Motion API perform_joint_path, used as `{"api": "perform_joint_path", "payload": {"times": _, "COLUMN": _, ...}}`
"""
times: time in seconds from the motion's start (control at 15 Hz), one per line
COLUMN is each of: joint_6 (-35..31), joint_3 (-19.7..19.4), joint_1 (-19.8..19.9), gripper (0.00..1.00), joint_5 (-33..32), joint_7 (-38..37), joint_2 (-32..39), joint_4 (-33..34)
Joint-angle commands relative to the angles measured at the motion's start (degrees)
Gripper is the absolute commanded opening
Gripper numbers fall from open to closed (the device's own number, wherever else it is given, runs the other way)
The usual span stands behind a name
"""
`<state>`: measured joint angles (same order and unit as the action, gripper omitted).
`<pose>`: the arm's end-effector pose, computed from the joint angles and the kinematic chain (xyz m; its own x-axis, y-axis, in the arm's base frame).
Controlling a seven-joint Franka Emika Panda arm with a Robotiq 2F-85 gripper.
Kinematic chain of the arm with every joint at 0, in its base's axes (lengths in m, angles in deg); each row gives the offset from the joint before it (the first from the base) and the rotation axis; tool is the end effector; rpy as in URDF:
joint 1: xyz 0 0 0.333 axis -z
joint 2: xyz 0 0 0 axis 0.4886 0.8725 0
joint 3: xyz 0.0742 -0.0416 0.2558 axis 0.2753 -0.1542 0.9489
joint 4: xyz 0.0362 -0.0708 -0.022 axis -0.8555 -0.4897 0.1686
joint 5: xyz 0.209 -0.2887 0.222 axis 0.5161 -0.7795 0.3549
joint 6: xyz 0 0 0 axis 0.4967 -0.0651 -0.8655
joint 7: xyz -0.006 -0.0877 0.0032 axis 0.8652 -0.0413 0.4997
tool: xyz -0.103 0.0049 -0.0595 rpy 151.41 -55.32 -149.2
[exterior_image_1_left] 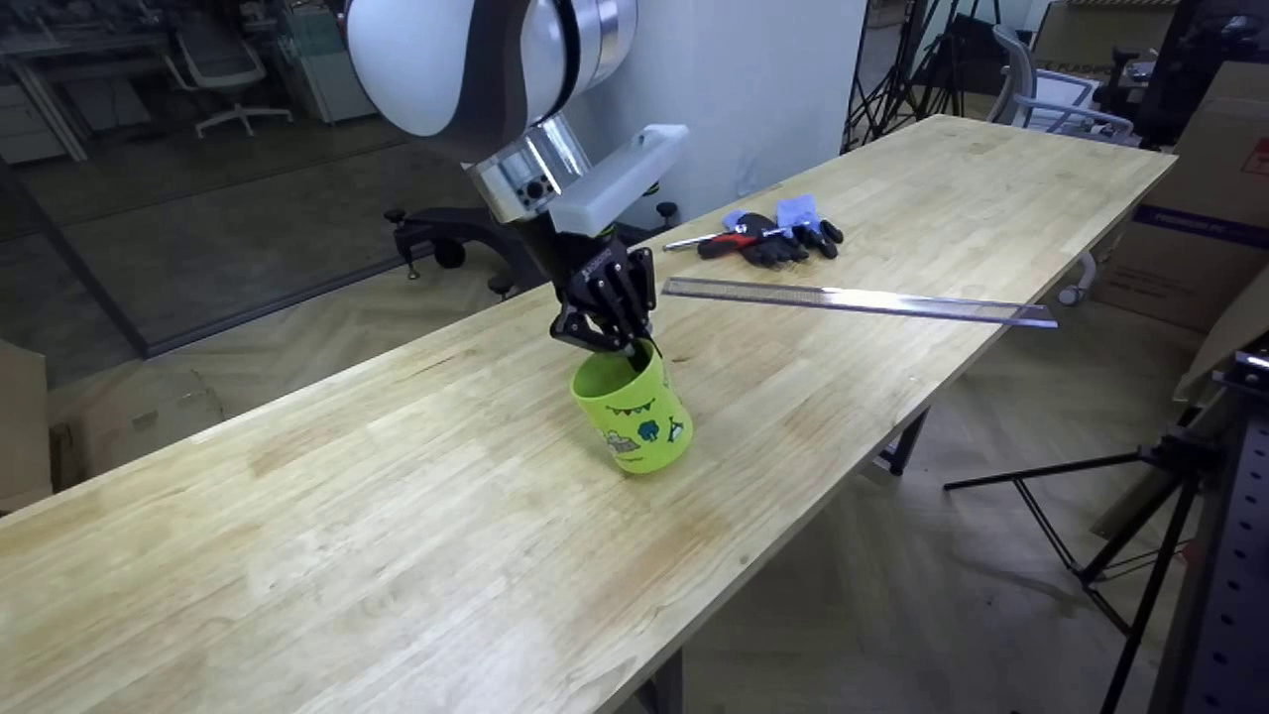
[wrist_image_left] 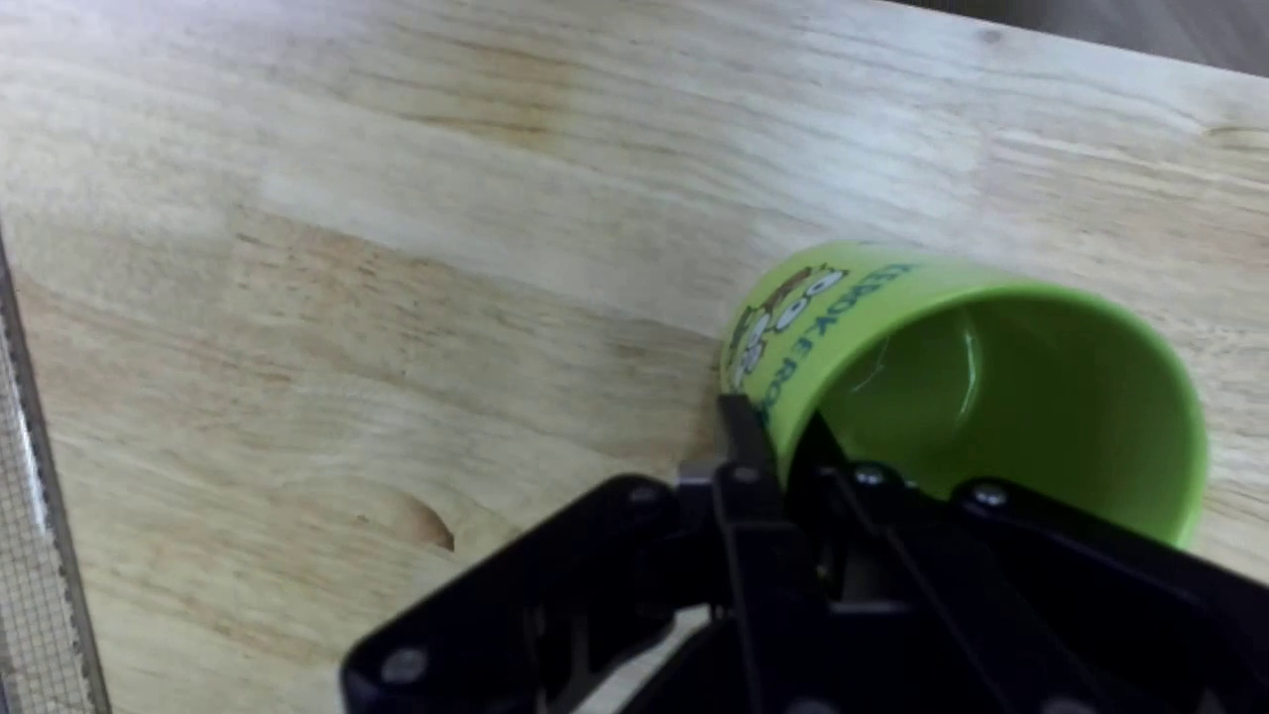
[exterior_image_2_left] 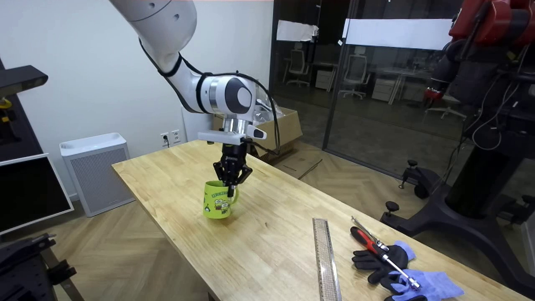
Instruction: Pick up cup and move it slightly forward
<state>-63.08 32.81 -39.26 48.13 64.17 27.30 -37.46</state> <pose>0.6182 0.1020 0.0773 0.9046 0.1394 -0.4029 0.2120 -0.9670 0.1414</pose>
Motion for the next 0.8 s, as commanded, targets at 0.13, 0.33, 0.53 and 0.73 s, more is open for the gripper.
{"api": "perform_joint_path", "payload": {"times": 0.13, "joint_6": -7.8, "joint_3": -0.7, "joint_1": -1.3, "gripper": 0.02, "joint_5": 4.4, "joint_7": -15.1, "joint_2": -8.1, "joint_4": -13.6}}
{"api": "perform_joint_path", "payload": {"times": 0.33, "joint_6": -14.8, "joint_3": -1.9, "joint_1": -1.9, "gripper": 0.02, "joint_5": 5.6, "joint_7": -20.9, "joint_2": -11.3, "joint_4": -19.4}}
{"api": "perform_joint_path", "payload": {"times": 0.53, "joint_6": -21.5, "joint_3": -3.7, "joint_1": -3.3, "gripper": 0.02, "joint_5": 5.6, "joint_7": -27.3, "joint_2": -13.5, "joint_4": -24.0}}
{"api": "perform_joint_path", "payload": {"times": 0.73, "joint_6": -26.7, "joint_3": -6.1, "joint_1": -5.5, "gripper": 0.02, "joint_5": 4.6, "joint_7": -33.8, "joint_2": -14.9, "joint_4": -27.4}}
